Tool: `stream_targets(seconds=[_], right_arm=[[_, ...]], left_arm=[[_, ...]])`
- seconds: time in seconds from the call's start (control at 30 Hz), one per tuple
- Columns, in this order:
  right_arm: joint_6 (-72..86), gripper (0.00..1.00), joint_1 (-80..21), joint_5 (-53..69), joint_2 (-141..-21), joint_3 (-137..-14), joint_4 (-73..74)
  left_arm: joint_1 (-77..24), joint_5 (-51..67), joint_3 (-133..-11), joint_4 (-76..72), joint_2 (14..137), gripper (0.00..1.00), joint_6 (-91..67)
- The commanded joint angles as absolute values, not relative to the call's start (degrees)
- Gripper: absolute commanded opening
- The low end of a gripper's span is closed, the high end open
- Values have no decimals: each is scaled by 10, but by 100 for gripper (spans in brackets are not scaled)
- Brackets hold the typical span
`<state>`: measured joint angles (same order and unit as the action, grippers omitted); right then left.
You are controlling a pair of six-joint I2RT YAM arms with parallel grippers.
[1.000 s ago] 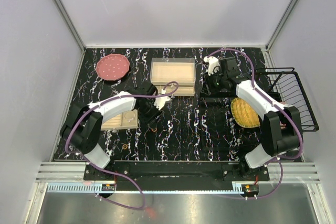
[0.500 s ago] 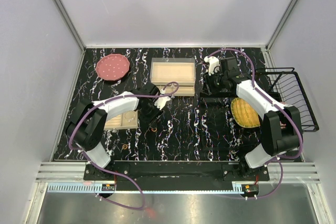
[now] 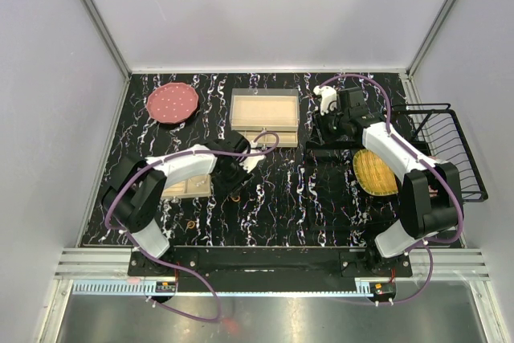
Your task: Organize the mixed jewelry
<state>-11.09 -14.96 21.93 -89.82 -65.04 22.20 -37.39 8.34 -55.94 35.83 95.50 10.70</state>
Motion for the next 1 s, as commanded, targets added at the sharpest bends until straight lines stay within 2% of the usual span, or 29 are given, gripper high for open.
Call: stream_targets(seconds=[0.0,0.47,0.97], right_arm=[[-114,37,-144,223,-890,-669,213],[-114,37,-141,235,-884,-670,216],[-113,38,-138,239,-889,-671,219]], left_arm=[[-383,43,-548,340,954,47,113],[-415,-54,-547,316,976,46,143],[-424,-68,-560,270,999,43,193]])
